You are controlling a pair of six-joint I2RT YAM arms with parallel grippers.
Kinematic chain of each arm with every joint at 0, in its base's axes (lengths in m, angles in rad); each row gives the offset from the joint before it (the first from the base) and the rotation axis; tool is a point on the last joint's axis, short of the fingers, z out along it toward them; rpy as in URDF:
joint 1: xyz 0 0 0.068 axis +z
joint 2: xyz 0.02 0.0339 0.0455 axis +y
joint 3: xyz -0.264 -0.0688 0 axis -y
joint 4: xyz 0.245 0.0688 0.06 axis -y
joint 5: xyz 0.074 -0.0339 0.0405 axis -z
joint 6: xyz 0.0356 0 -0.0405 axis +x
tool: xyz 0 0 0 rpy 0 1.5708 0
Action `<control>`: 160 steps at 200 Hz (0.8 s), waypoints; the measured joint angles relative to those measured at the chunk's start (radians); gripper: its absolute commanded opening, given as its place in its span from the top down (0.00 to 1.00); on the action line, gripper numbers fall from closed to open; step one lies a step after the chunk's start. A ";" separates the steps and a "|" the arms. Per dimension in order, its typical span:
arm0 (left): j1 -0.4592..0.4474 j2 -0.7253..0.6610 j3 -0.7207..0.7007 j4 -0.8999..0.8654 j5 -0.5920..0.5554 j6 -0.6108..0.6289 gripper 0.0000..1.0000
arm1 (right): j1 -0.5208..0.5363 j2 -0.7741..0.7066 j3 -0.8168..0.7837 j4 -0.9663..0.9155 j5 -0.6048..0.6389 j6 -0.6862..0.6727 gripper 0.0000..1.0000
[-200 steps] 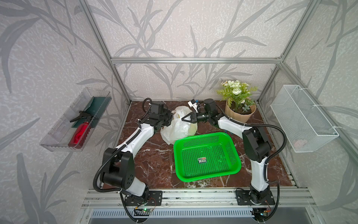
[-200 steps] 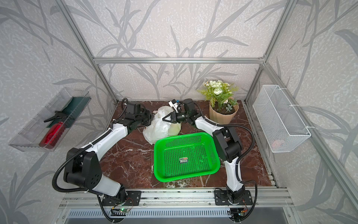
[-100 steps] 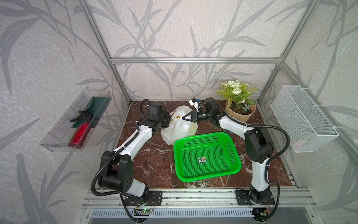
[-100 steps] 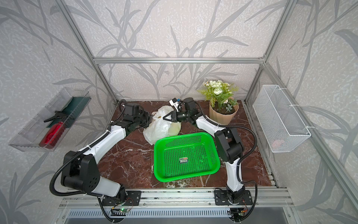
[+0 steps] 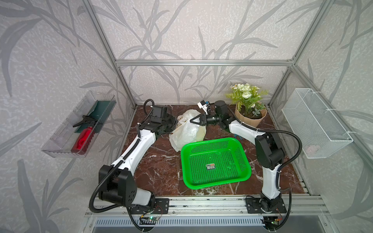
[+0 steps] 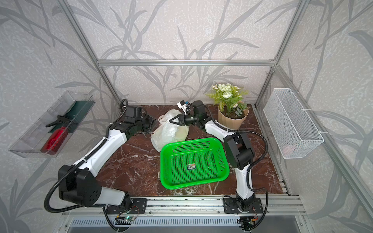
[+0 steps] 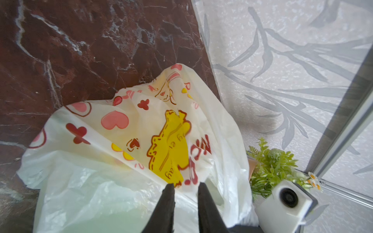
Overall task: Place the banana into a plastic bag & tie a knot
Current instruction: Cross the plastic bag at the center of the board.
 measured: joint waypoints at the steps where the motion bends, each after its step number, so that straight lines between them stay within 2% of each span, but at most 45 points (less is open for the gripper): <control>1: -0.002 -0.001 0.004 -0.005 0.000 0.001 0.84 | 0.000 0.000 0.000 0.001 -0.001 0.000 1.00; 22: -0.020 -0.003 0.060 -0.037 0.026 0.033 1.00 | 0.000 0.014 0.016 0.008 -0.010 0.004 1.00; 53: -0.034 0.058 0.124 -0.042 0.101 0.051 1.00 | -0.002 0.046 0.065 0.010 -0.022 0.009 1.00; 102: -0.036 0.201 0.149 -0.027 0.141 0.051 1.00 | -0.006 0.072 0.091 0.012 -0.031 0.020 1.00; 117: -0.035 0.221 0.149 -0.026 0.140 0.050 0.91 | -0.005 0.072 0.091 0.013 -0.032 0.023 1.00; 160: -0.029 0.225 0.149 0.002 0.132 0.038 0.81 | -0.005 0.077 0.091 0.031 -0.051 0.042 1.00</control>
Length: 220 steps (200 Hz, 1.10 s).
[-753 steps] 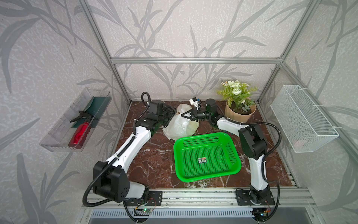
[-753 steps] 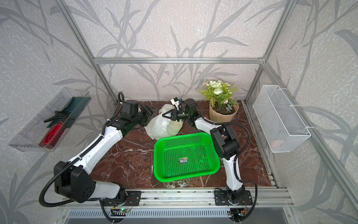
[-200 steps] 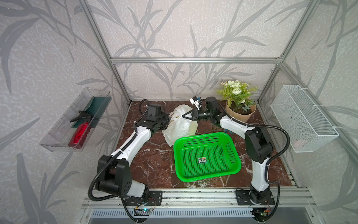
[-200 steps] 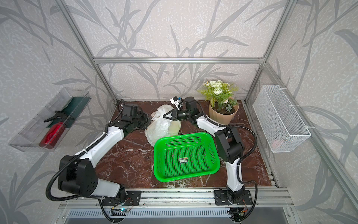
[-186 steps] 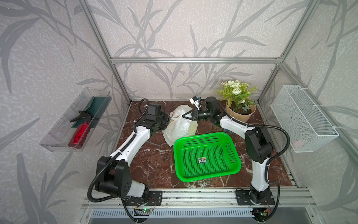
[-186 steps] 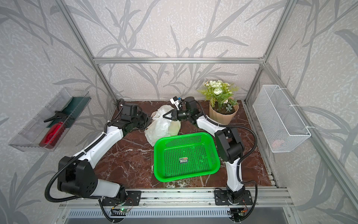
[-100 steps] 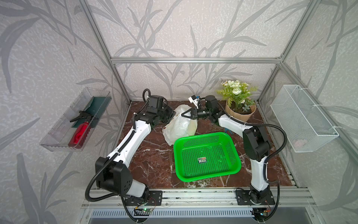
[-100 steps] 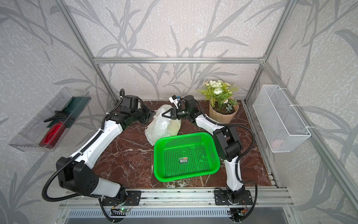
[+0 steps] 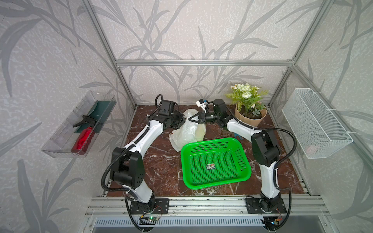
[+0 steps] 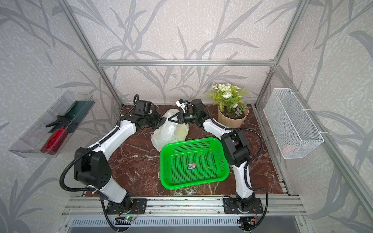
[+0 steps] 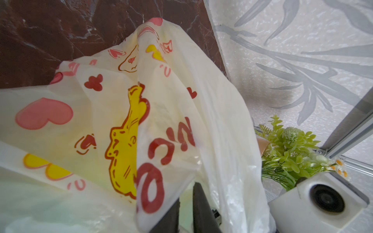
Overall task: Place the banana into a plastic bag & tie a knot
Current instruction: Cross the plastic bag at the center of the board.
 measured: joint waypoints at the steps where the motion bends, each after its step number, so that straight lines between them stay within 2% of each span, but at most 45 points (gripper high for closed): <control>1: 0.000 0.000 0.000 0.001 0.000 0.001 0.81 | 0.000 0.000 0.000 0.002 0.000 0.002 1.00; 45: 0.006 0.012 0.001 0.037 0.012 -0.027 0.74 | 0.000 0.016 0.000 0.040 -0.017 0.024 1.00; 124: 0.010 0.012 -0.010 0.096 0.047 -0.084 0.75 | 0.000 0.056 0.001 0.066 -0.025 0.047 1.00; 149: 0.010 0.011 -0.025 0.074 0.043 -0.077 0.72 | 0.000 0.057 0.005 0.076 -0.025 0.054 1.00; 220: 0.027 -0.012 -0.032 0.040 0.018 -0.064 0.73 | 0.001 0.060 0.006 0.113 -0.025 0.086 1.00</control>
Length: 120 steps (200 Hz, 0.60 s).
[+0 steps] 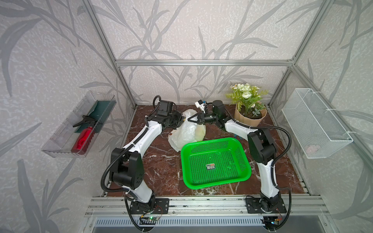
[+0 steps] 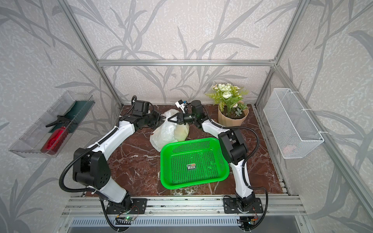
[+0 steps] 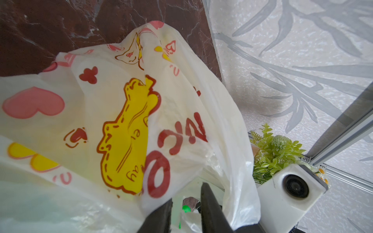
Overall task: Place the banana into a plastic bag & tie a knot
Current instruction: Cross the plastic bag at the center of the board.
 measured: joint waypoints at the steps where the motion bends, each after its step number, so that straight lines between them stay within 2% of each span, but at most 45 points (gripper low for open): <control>1: 0.000 0.000 0.000 0.000 0.000 0.000 0.73 | 0.000 0.000 0.000 0.000 0.000 0.000 1.00; 120: 0.001 0.000 -0.029 0.050 0.022 -0.064 0.74 | 0.013 0.040 0.045 0.050 0.000 0.048 1.00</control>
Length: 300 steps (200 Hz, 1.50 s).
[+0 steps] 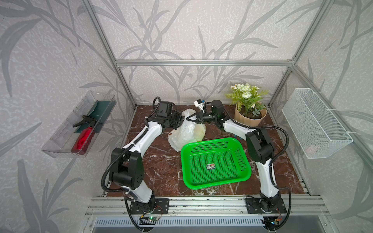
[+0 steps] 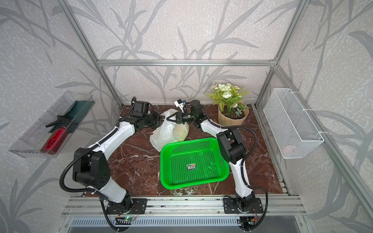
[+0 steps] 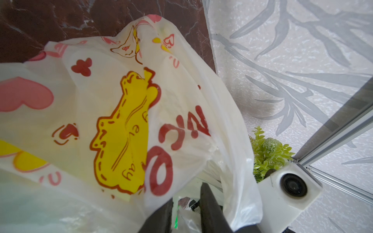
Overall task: Place the banana into a plastic bag & tie a knot
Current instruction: Cross the plastic bag at the center of the board.
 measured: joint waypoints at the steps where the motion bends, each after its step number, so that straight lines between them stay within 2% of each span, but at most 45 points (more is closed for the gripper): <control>1: 0.000 0.000 0.000 0.000 0.000 0.000 0.74 | 0.000 0.001 0.001 0.000 0.000 0.001 1.00; 102: 0.004 0.000 -0.006 0.017 -0.008 -0.037 0.70 | 0.014 0.020 0.017 0.015 0.000 0.023 1.00; 142: 0.004 0.000 -0.006 0.027 -0.009 -0.052 0.79 | 0.016 0.026 0.017 0.048 -0.001 0.043 1.00; 169: 0.005 0.000 -0.019 0.042 -0.011 -0.064 0.81 | 0.018 0.037 0.017 0.062 -0.001 0.052 1.00; 224: 0.005 -0.001 -0.024 0.050 -0.019 -0.068 1.00 | 0.023 0.042 0.016 0.068 -0.001 0.056 1.00; 300: 0.012 -0.020 -0.024 0.022 -0.045 -0.031 1.00 | 0.026 0.042 0.013 0.073 -0.005 0.049 1.00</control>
